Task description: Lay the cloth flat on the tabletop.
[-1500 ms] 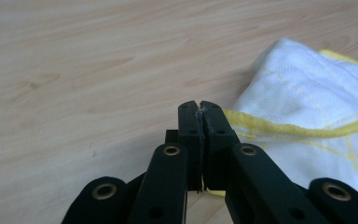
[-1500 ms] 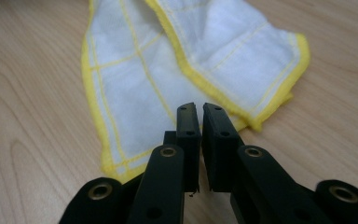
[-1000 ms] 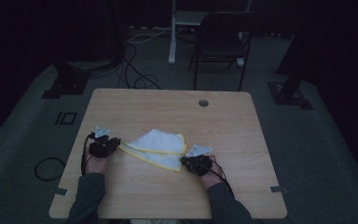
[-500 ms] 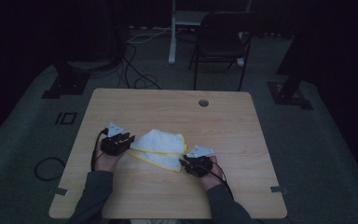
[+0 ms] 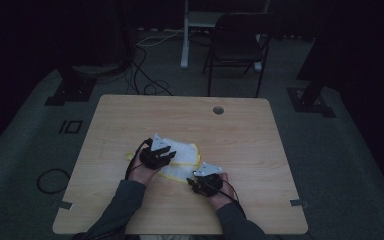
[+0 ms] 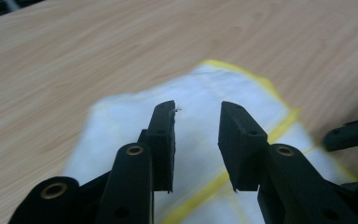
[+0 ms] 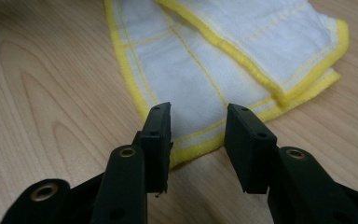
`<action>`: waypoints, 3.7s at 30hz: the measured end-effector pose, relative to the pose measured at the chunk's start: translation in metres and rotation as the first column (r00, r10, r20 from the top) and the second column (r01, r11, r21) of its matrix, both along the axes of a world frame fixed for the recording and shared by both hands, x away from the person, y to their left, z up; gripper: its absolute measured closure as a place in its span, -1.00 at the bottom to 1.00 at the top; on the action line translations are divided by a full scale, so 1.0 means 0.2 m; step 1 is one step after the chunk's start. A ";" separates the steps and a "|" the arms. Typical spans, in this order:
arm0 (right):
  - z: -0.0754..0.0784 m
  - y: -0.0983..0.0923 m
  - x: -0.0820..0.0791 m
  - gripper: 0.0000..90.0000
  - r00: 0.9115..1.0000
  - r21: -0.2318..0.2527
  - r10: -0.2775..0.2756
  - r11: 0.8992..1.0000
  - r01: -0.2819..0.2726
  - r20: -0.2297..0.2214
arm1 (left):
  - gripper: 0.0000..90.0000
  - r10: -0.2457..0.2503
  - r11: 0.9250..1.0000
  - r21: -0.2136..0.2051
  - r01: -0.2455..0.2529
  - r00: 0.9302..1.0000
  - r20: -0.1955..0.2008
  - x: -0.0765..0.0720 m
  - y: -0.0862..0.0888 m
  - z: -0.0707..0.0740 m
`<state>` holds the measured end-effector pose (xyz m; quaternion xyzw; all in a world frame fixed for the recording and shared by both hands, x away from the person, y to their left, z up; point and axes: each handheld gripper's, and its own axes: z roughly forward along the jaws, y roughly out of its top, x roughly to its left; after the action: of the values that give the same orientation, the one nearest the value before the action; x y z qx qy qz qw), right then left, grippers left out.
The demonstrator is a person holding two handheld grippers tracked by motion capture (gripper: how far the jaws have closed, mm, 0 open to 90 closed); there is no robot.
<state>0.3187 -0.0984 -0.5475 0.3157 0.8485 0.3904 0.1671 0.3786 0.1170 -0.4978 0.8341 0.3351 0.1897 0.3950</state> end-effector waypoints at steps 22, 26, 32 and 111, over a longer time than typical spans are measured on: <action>0.00 -0.02 0.01 0.91 0.998 0.048 0.030 0.998 -0.027 -0.061 | 0.43 -0.140 0.984 0.099 0.149 0.986 -0.090 -0.01 -0.24 -0.14; 0.00 -0.02 0.01 0.91 0.997 0.049 0.031 0.998 -0.028 -0.064 | 0.86 -0.113 0.990 0.078 0.120 0.990 -0.087 0.00 -0.22 -0.12; 0.00 -0.03 0.01 0.91 0.997 0.049 0.034 0.998 -0.031 -0.066 | 0.97 -0.071 0.995 0.063 0.075 0.996 -0.058 0.03 -0.18 -0.07; 0.08 -0.36 -0.03 0.95 0.988 0.000 -0.144 0.990 0.145 -0.059 | 0.99 0.467 0.873 -0.050 -0.485 0.861 -0.199 0.31 0.73 -0.09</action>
<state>0.3122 -0.1702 -0.5308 0.3880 0.8272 0.3695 0.1692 0.4402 0.2626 -0.5162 0.7185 0.5743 0.1882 0.3442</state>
